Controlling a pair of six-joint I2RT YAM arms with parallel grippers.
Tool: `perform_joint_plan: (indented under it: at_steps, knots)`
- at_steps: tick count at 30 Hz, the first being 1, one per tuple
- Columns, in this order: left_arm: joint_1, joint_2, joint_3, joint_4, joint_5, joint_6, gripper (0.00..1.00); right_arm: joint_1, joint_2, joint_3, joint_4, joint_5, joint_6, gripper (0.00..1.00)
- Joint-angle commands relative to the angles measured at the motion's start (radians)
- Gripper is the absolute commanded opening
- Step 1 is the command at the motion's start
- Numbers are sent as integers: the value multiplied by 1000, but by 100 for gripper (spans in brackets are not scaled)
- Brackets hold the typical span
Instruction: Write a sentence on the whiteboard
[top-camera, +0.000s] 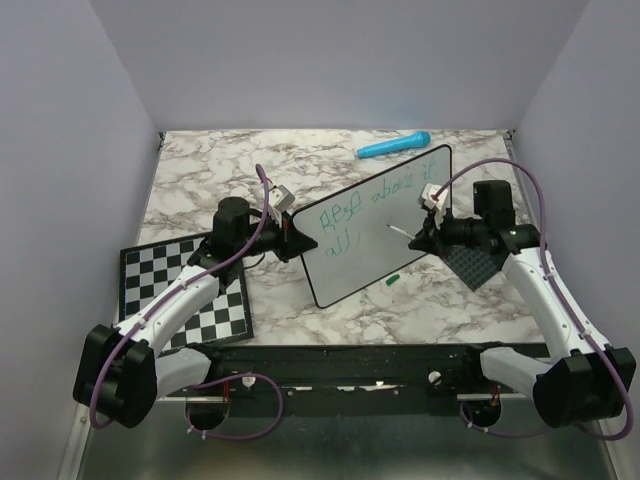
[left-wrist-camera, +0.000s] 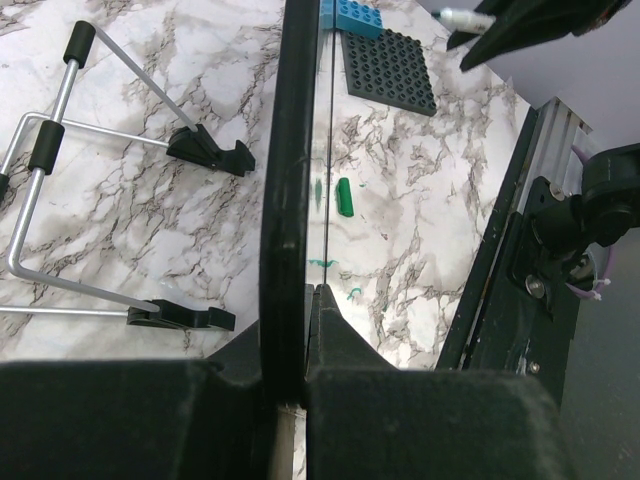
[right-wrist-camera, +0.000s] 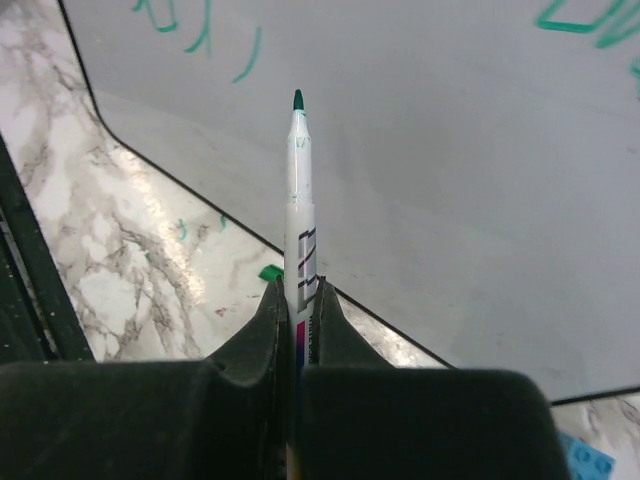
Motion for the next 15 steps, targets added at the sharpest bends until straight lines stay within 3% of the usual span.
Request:
perform_joint_plan:
  at_steps: [1, 7, 15]
  knots:
    - [-2, 7, -16, -133, -77, 93, 0, 83, 5, -37, 38, -18, 41, 1]
    - [-2, 2, -19, -133, -82, 93, 0, 153, 3, -63, 77, -13, 62, 0]
    - [-3, 1, -19, -133, -82, 96, 0, 160, -12, -91, 98, -24, 67, 0]
